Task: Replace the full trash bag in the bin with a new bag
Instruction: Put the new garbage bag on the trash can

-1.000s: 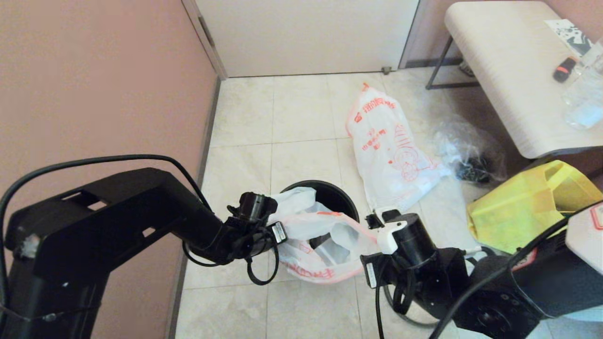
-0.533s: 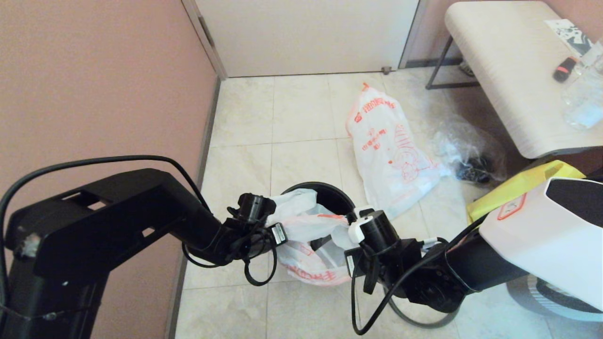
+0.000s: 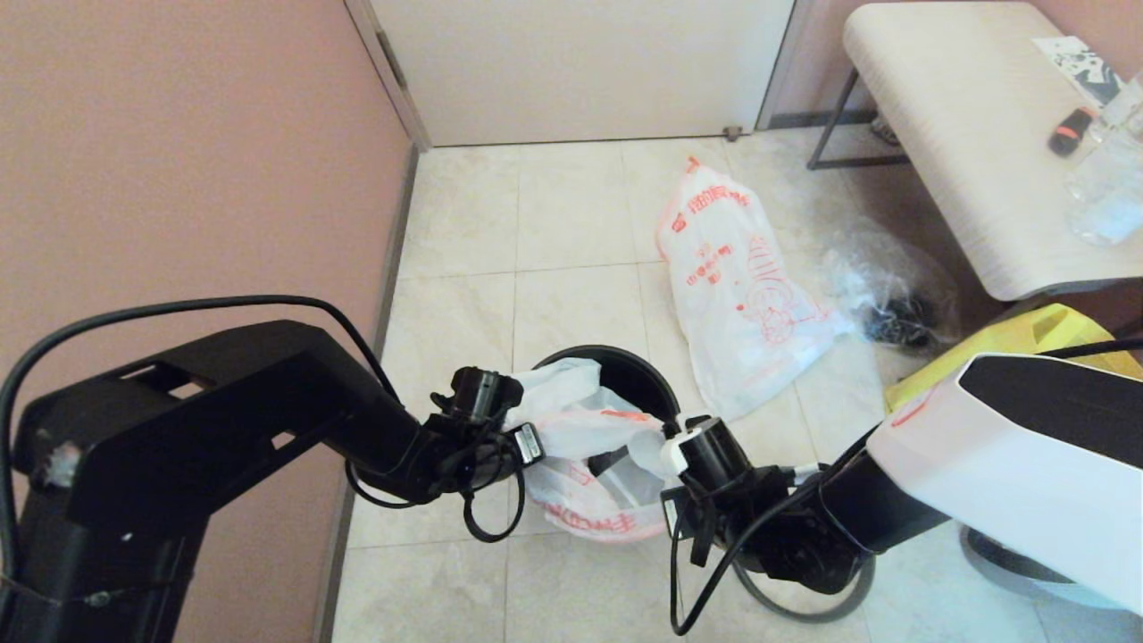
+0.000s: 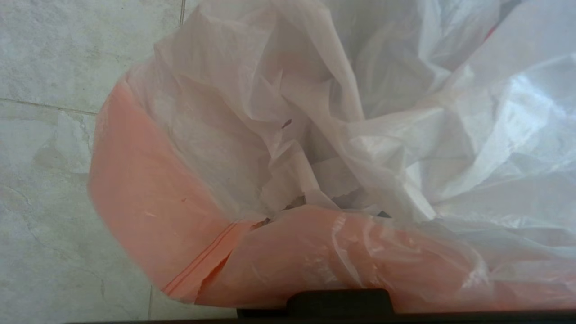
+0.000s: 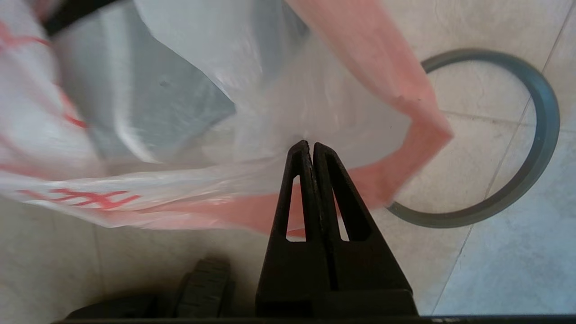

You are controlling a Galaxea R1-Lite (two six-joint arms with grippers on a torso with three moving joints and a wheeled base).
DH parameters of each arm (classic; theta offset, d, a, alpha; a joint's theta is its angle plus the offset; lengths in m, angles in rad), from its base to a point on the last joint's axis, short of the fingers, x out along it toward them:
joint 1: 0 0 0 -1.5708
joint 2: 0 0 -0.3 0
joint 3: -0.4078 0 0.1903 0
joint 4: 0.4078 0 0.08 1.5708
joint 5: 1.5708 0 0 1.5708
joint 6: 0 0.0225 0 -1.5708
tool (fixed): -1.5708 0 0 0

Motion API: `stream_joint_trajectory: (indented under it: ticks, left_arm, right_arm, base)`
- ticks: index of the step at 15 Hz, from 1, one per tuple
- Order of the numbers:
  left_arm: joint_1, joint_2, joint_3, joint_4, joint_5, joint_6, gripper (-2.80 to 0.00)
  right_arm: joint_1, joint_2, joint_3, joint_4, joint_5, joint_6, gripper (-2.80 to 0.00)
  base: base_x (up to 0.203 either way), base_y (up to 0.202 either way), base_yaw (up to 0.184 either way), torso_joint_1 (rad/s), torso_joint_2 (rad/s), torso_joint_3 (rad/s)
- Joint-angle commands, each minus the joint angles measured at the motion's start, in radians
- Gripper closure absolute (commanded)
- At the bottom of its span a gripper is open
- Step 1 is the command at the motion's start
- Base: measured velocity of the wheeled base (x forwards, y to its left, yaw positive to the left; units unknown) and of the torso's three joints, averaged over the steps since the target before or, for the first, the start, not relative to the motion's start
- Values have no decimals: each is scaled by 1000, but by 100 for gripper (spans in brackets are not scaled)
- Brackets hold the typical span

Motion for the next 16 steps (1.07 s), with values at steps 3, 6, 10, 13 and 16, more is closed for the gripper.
stream_joint_trajectory:
  ticks: [3, 6, 10, 13, 16]
  left_arm:
    - [-1, 4, -3, -1, 1, -4, 0]
    - [-1, 2, -1, 0, -3, -4, 0]
    - [-1, -4, 4, 4, -33, -5, 0]
    - [-4, -10, 18, 2, -47, -5, 0]
    - [-8, -10, 23, 5, -65, -2, 0]
  right_arm:
    - [-24, 72, -16, -6, -1, 2, 0]
    - [-60, 130, -68, -37, -1, 1, 0]
    - [-119, 159, -161, -50, -1, 2, 0]
    - [-161, 176, -209, -60, -1, 3, 0]
    - [-173, 167, -220, -113, -1, 22, 0]
  base:
    - [0, 0, 0, 0, 0, 0]
    - [0, 0, 0, 0, 0, 0]
    - [0, 0, 0, 0, 0, 0]
    - [0, 0, 0, 0, 0, 0]
    - [0, 0, 0, 0, 0, 0]
